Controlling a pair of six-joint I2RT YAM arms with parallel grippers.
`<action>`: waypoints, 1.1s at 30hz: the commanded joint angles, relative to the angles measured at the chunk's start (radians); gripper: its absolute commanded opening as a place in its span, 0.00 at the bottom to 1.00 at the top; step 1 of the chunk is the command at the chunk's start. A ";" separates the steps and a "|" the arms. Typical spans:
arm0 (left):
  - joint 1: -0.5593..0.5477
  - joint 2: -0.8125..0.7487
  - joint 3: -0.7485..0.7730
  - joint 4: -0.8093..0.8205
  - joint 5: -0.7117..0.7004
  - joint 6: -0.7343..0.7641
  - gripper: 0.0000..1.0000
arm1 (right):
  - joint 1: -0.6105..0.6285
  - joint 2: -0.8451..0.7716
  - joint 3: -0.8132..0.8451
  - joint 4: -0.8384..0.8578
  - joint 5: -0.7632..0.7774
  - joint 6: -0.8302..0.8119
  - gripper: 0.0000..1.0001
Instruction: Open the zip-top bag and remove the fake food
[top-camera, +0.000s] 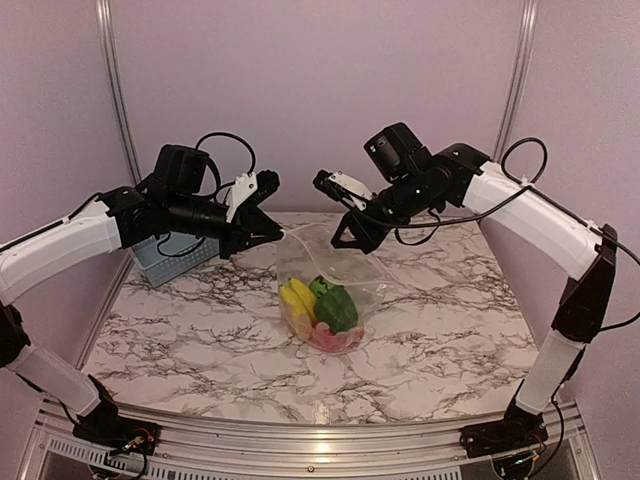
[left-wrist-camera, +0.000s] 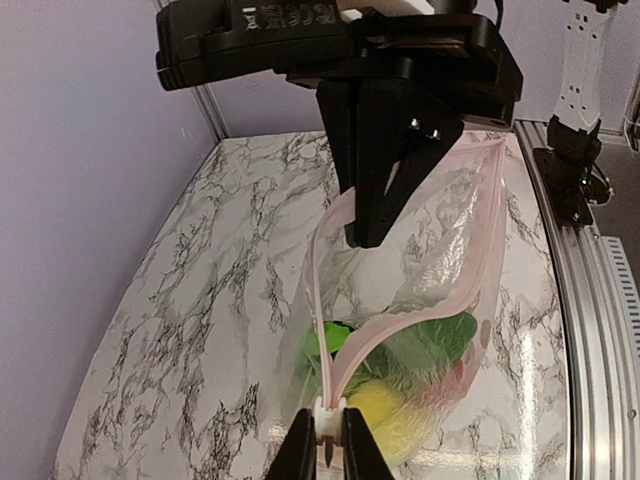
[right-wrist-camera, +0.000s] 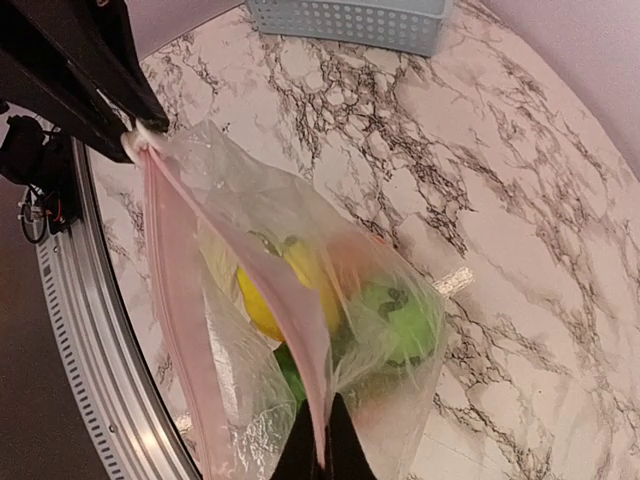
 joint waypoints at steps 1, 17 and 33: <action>0.024 -0.032 -0.036 0.071 -0.033 -0.177 0.26 | -0.001 0.022 0.065 -0.006 -0.064 0.046 0.00; 0.120 -0.095 -0.102 0.220 -0.362 -0.705 0.99 | -0.277 -0.179 -0.196 0.465 -0.371 0.387 0.00; 0.151 0.063 -0.061 0.142 -0.284 -0.931 0.99 | -0.320 -0.309 -0.475 0.586 -0.016 0.583 0.00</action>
